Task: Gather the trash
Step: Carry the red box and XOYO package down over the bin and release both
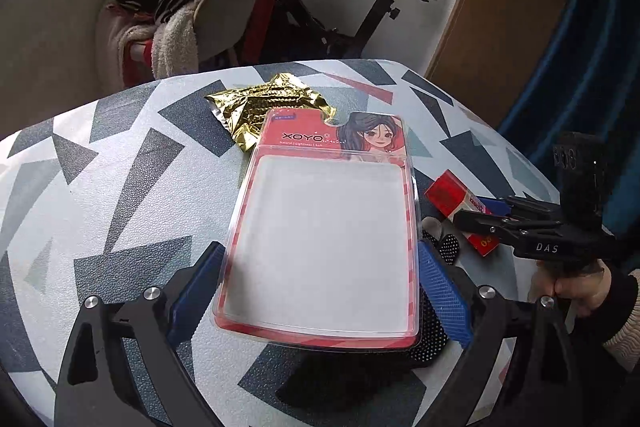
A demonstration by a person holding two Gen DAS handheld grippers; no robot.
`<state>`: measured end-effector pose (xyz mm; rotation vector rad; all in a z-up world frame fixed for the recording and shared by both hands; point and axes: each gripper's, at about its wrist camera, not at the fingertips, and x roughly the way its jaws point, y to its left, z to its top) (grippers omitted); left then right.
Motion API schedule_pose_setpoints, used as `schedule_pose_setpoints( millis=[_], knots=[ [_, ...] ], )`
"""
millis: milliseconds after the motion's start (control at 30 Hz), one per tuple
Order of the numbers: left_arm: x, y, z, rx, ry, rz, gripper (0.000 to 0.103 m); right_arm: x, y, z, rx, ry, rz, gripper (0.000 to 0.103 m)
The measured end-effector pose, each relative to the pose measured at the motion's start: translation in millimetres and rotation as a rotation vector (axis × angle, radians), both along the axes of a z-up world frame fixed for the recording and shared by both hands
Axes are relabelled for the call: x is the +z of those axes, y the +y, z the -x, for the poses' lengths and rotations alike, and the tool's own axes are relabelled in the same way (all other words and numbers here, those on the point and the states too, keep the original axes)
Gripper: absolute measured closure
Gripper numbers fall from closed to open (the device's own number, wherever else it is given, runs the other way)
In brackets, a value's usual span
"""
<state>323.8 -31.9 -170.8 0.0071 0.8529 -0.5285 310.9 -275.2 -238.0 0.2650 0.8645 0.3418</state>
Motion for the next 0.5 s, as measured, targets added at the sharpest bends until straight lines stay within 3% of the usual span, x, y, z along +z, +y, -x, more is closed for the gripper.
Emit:
schedule_pose_setpoints(
  millis=[167, 333, 500],
  knots=[
    [26, 9, 61, 0.080, -0.096, -0.018, 0.011, 7, 7, 10, -0.019, -0.060, 0.068, 0.046],
    [34, 21, 122, 0.166, -0.102, -0.047, 0.011, 19, 31, 18, 0.024, -0.114, 0.226, 0.046],
    [45, 41, 179, 0.220, -0.101, -0.013, 0.011, 54, 29, 49, 0.027, -0.165, 0.157, 0.046]
  ],
)
